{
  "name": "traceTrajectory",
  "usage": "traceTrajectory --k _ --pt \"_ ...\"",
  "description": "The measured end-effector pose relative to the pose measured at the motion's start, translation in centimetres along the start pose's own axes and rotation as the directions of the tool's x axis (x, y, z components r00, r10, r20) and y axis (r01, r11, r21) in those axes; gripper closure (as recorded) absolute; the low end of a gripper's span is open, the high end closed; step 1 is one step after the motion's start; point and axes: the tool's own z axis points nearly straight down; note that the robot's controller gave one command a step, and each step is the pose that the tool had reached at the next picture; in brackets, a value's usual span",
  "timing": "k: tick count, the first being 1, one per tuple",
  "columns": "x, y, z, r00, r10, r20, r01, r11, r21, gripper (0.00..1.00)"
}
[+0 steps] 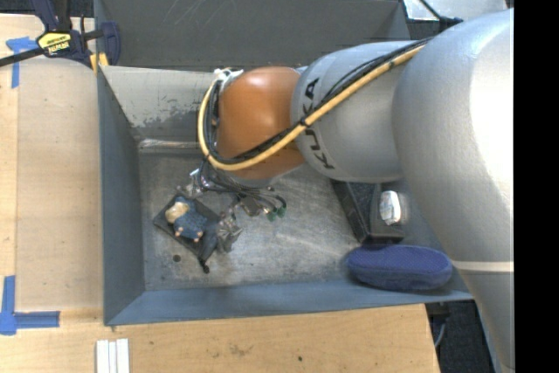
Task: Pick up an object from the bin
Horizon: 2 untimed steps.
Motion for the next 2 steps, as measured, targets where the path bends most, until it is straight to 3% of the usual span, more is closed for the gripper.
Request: traceTrajectory --k 1,2 --pt "-2.77 4.95 -0.21 0.996 -0.093 -0.002 0.093 0.996 -0.005 0.00" --pt "-2.79 4.75 -0.31 0.996 -0.088 -0.001 0.088 0.996 -0.005 1.00"
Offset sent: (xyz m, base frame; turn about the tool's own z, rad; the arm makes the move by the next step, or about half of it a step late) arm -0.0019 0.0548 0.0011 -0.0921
